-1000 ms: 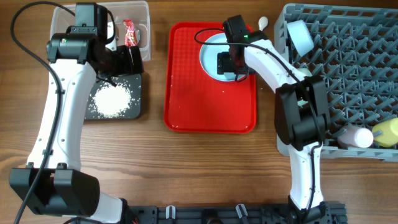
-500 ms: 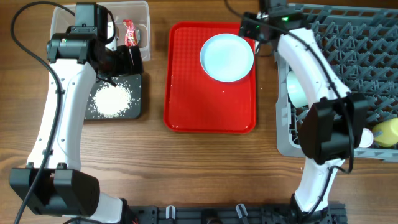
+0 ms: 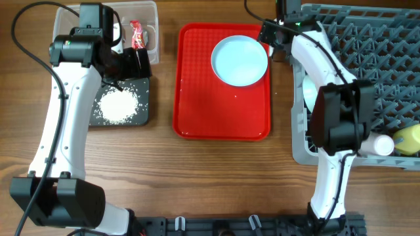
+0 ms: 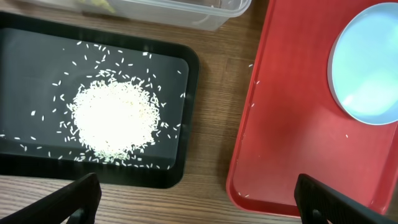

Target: Sort waste into correct bins and load items into the dishwasher rack

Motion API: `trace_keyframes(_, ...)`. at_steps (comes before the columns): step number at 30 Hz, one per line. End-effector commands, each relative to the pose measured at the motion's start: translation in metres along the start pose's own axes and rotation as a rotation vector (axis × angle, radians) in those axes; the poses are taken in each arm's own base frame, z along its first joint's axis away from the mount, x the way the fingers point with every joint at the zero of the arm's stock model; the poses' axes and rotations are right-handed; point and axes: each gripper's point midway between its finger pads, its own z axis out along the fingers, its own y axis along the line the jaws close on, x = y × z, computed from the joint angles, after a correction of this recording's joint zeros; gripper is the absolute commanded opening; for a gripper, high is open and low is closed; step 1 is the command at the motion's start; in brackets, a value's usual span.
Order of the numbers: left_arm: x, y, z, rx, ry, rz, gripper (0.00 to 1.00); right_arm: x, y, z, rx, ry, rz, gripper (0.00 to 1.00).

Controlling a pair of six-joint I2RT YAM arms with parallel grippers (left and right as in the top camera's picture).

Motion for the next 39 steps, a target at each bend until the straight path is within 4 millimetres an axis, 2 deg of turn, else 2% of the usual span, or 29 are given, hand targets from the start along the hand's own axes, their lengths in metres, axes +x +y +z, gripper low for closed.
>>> trace_keyframes(1,0.001,0.001,0.004,0.002,0.010,-0.014,1.00,0.009,-0.008,0.022,0.045,0.005,0.034,0.68)
trace_keyframes(9,0.001,0.001,0.004,0.002,0.010,-0.014,1.00,0.014,-0.018,0.051,0.069,-0.014,0.189,0.68)
trace_keyframes(16,0.001,0.001,0.004,0.002,0.010,-0.014,1.00,0.001,-0.020,0.052,0.054,-0.069,0.369,0.67)
trace_keyframes(21,0.001,0.001,0.004,0.002,0.010,-0.014,1.00,0.008,-0.029,0.062,0.082,-0.057,0.423,0.64)
trace_keyframes(23,0.001,0.001,0.004,0.001,0.010,-0.014,1.00,0.009,-0.032,0.064,0.087,-0.053,0.431,0.59)
trace_keyframes(28,0.001,0.001,0.004,0.001,0.010,-0.014,1.00,0.030,-0.043,0.064,0.149,0.017,0.449,0.46)
trace_keyframes(34,0.001,0.001,0.004,0.002,0.010,-0.014,1.00,0.061,-0.051,0.081,0.190,0.105,0.464,0.46)
trace_keyframes(39,0.001,0.001,0.004,0.002,0.010,-0.014,1.00,0.063,-0.052,0.081,0.194,0.109,0.452,0.46)
